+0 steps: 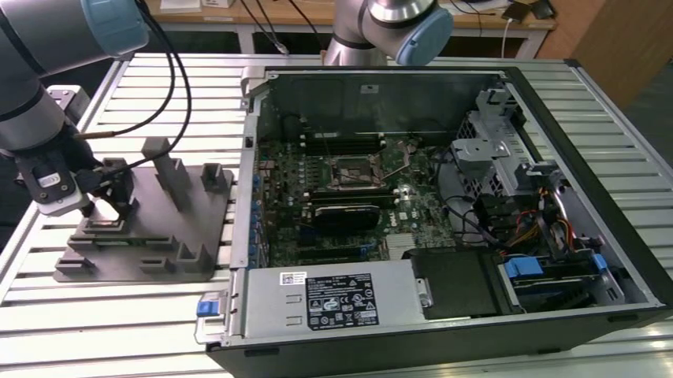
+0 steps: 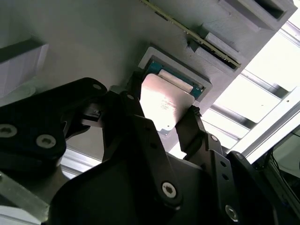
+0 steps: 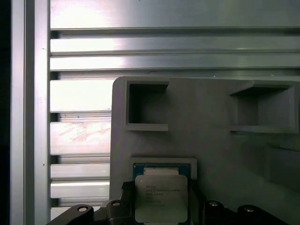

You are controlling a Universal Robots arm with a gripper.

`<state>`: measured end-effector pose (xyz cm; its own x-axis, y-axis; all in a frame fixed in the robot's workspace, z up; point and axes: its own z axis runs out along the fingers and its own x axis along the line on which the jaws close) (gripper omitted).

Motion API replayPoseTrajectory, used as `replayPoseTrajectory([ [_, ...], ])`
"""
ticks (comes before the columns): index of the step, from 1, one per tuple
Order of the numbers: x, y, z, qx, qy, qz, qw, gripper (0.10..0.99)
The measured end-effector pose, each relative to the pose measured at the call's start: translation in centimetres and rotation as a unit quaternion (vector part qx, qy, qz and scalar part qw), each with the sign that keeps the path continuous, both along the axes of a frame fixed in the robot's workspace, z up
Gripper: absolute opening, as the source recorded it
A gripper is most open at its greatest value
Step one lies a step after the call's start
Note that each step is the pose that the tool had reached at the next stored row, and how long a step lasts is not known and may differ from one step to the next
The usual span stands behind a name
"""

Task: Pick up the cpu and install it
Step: 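Pick up the cpu and move it towards the insertion slot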

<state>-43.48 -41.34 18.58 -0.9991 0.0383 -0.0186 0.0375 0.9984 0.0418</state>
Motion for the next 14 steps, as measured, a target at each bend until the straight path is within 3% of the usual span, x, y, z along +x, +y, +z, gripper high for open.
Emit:
replayPoseTrajectory([
  [7, 0.00, -0.01, 0.13, -0.0001, 0.0003, 0.000, 1.0000, 0.541],
  [14, 0.00, 0.00, 1.54, 0.0000, 0.0000, 0.000, 1.0000, 0.541],
])
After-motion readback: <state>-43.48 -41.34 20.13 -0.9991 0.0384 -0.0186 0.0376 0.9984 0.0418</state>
